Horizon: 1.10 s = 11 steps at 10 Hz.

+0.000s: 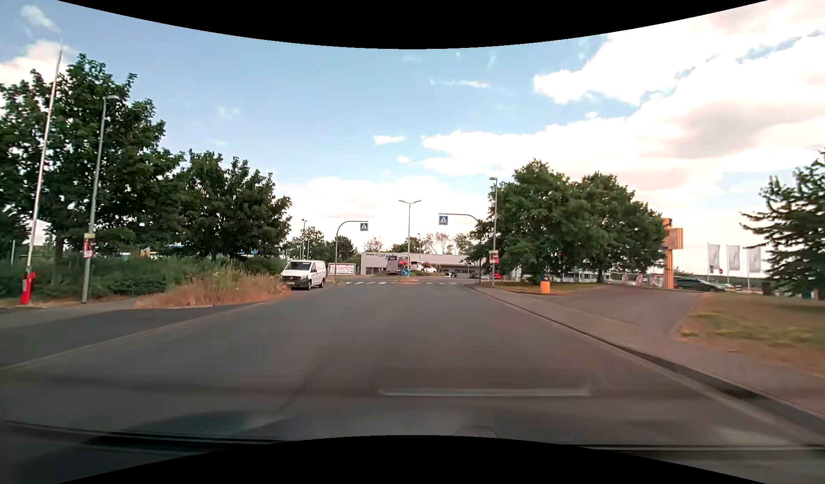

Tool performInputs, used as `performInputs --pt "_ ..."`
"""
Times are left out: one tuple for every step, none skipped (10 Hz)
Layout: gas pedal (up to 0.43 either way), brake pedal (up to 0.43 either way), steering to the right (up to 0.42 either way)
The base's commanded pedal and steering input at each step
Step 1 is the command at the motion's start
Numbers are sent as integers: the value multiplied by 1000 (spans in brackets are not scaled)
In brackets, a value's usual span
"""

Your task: Follow the waypoints while adhering to traffic rules and regulations

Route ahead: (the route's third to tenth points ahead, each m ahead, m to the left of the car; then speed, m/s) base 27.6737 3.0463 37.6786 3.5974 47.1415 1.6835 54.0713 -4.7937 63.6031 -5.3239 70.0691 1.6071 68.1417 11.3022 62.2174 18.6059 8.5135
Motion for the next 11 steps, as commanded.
performInputs --pt "59 0 1" --pt "59 0 2" --pt "59 0 1" --pt "59 0 1" --pt "59 0 1" --pt "59 0 1" --pt "59 0 1" --pt "59 0 1" --pt "59 0 1" --pt "59 0 1" --pt "59 0 1"
